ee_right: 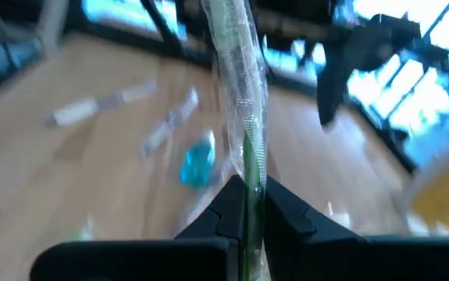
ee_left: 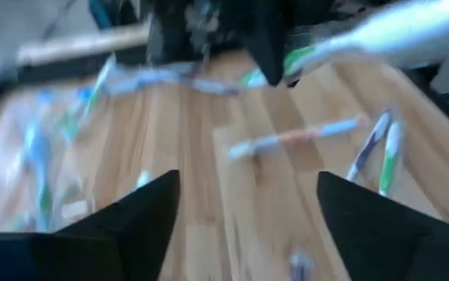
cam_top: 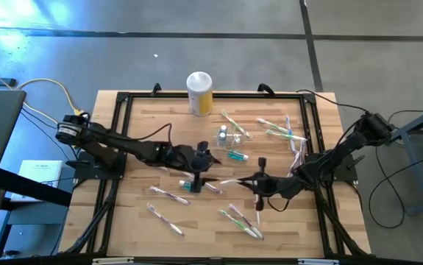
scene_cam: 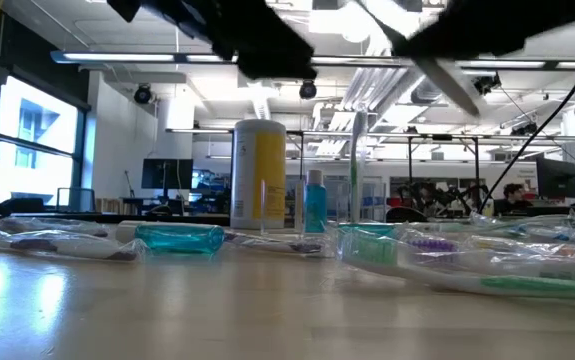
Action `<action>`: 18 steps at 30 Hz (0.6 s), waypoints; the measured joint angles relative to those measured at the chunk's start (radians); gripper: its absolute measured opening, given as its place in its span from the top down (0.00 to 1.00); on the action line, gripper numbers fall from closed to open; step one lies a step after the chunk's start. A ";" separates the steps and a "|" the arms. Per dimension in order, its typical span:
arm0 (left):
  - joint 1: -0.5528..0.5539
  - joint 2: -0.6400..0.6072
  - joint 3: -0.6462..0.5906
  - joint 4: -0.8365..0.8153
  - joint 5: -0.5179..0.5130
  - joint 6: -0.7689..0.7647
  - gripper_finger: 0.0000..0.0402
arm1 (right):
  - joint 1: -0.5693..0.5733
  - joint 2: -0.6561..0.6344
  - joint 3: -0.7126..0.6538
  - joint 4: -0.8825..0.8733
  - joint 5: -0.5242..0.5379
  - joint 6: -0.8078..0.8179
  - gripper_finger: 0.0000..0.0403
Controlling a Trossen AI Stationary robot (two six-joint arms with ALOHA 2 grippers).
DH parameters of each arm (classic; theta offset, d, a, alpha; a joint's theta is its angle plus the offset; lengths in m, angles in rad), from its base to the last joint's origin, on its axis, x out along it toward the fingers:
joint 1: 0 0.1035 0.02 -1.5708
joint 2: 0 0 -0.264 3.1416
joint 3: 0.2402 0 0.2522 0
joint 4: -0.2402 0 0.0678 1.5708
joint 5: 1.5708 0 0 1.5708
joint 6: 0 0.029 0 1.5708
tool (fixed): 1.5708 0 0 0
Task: Pick & Place toothbrushing station
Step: Put the green toothbrush into the transparent organizer
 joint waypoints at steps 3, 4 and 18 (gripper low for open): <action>-0.018 0.000 0.000 0.074 -0.002 0.050 0.16 | -0.007 0.001 0.000 0.107 -0.044 -0.080 0.96; -0.021 0.000 0.000 0.101 -0.003 0.054 0.14 | -0.011 0.002 0.000 0.131 -0.057 -0.094 0.96; -0.018 0.000 0.000 0.319 0.050 0.046 0.10 | -0.085 0.003 0.000 0.211 -0.125 -0.120 0.96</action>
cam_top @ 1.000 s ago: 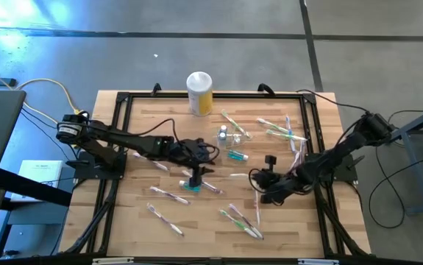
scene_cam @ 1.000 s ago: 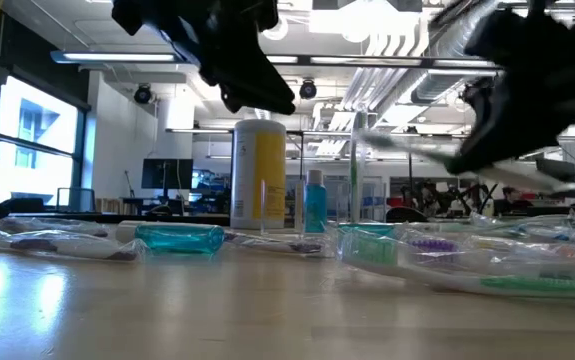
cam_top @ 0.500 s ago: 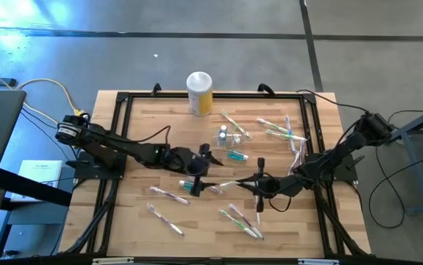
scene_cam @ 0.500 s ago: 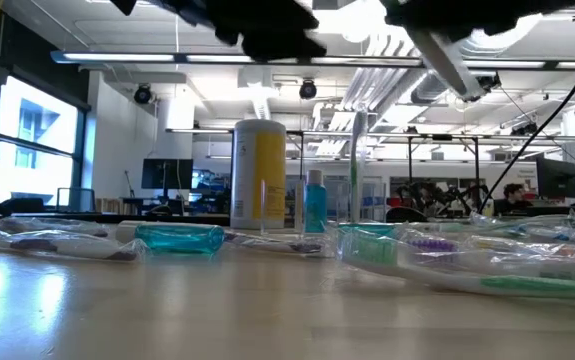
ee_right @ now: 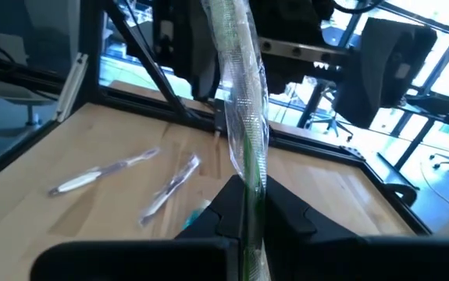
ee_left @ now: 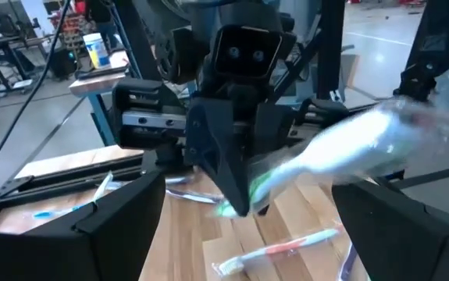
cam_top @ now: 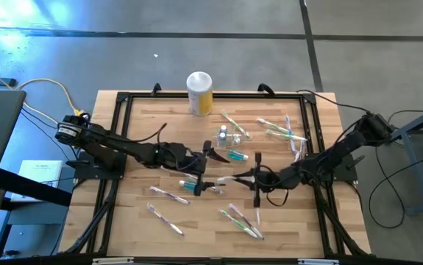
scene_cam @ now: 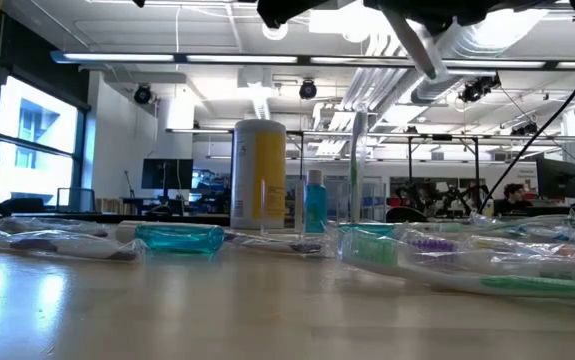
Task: Pick & Place toothbrushing station
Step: Put the green toothbrush into the transparent organizer
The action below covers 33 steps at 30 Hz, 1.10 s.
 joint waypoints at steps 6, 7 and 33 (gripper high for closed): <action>0.000 0.000 0.000 0.002 0.000 0.001 0.10 | -0.024 0.000 0.000 0.001 -0.001 0.000 0.96; 0.000 0.000 0.000 0.004 -0.001 0.008 0.10 | -0.025 0.000 0.000 0.003 -0.002 0.000 0.96; 0.000 0.005 0.000 0.054 -0.019 0.045 0.40 | -0.044 0.001 0.000 0.038 -0.050 -0.028 0.96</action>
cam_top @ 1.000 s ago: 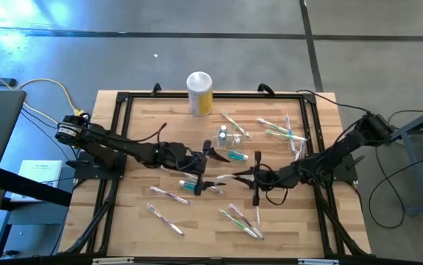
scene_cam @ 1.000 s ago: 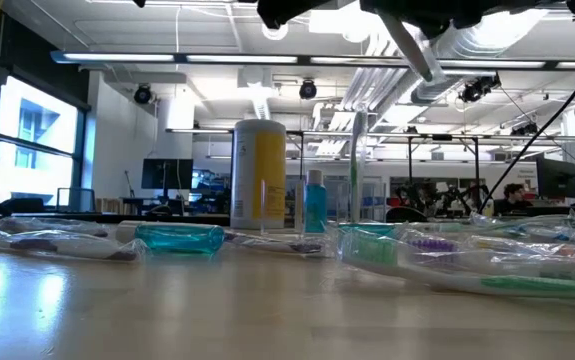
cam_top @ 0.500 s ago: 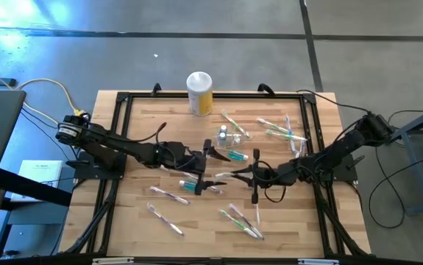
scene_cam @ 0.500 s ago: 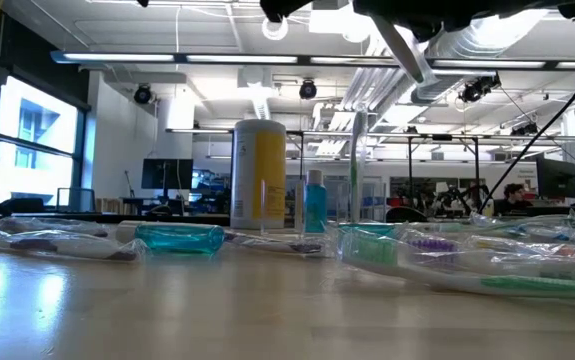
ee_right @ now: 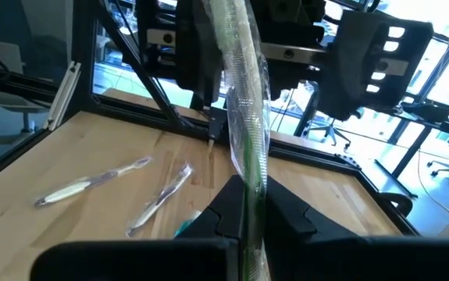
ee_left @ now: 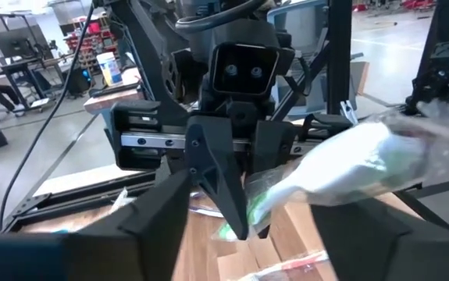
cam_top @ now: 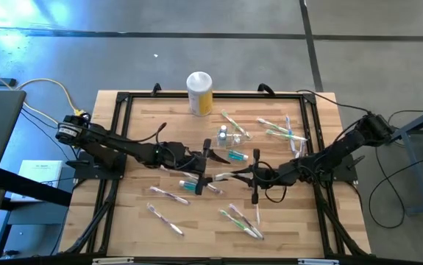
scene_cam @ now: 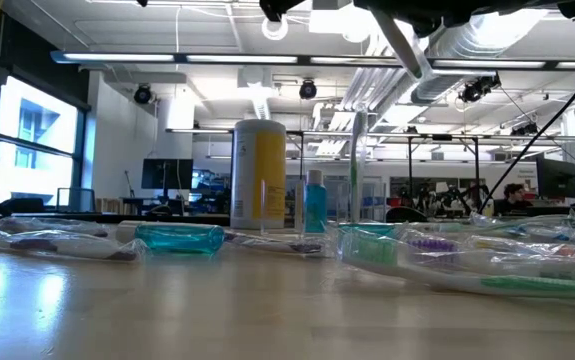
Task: Pick & Place toothbrushing station
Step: Put the green toothbrush into the transparent organizer
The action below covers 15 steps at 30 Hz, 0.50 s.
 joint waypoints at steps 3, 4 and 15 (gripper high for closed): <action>0.000 0.000 0.000 0.002 0.000 0.000 0.52 | 0.000 0.000 0.000 0.000 0.000 0.000 0.96; 0.000 0.000 0.000 0.002 0.000 0.000 0.56 | 0.000 0.000 0.000 0.000 0.000 0.000 0.96; 0.000 0.000 0.000 -0.001 -0.004 0.000 0.97 | 0.001 0.000 0.000 -0.023 -0.001 0.032 0.81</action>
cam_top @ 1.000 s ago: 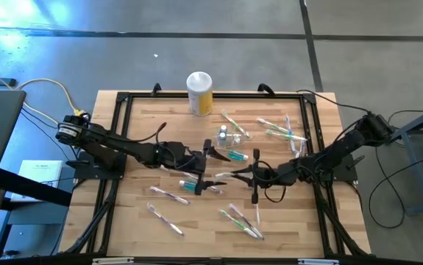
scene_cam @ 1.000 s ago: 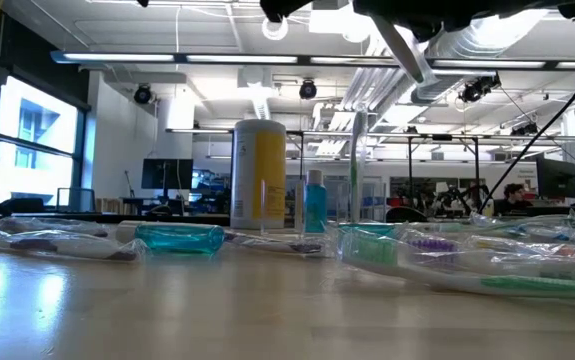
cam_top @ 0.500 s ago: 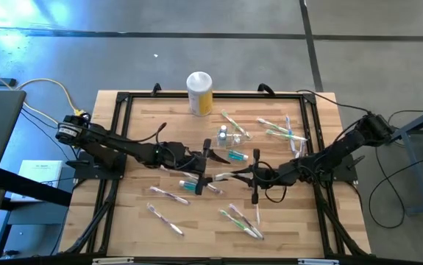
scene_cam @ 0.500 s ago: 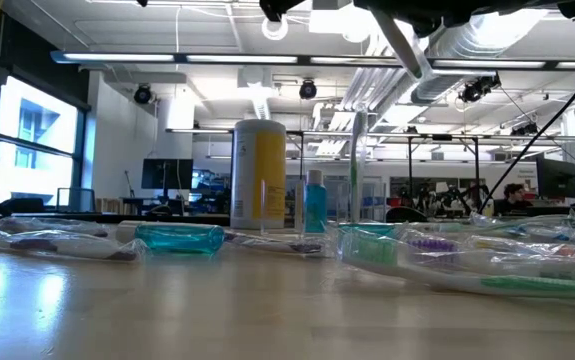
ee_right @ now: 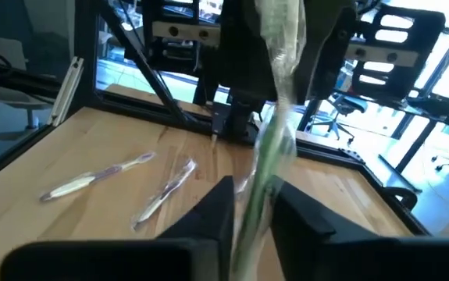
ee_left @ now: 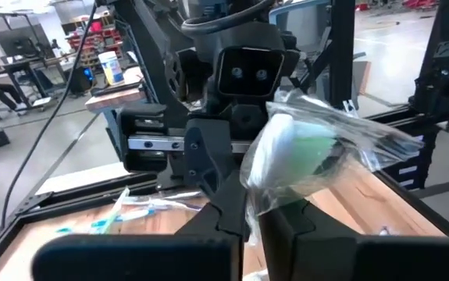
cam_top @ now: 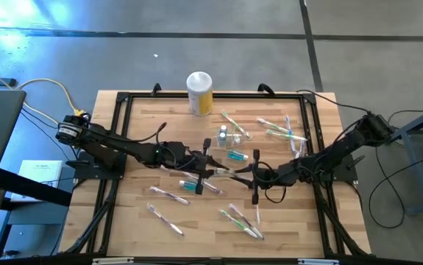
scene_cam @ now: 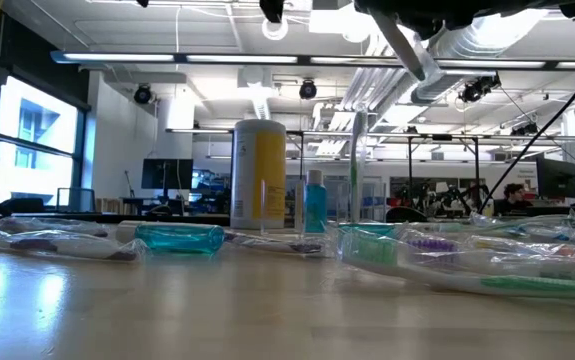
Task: Pick & Place toothbrushing station
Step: Put the green toothbrush into the transparent organizer
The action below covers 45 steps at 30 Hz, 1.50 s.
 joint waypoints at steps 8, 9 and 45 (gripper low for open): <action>0.000 -0.032 0.000 -0.095 -0.113 0.000 0.98 | 0.033 0.000 0.000 -0.027 0.242 0.132 0.53; 0.000 -0.050 0.000 -0.134 -0.146 -0.002 0.98 | 0.046 0.000 0.000 -0.035 0.290 0.124 0.49; 0.415 -0.121 0.000 -0.670 -0.107 -0.250 0.99 | 0.158 -0.001 0.000 -0.085 0.692 0.081 0.37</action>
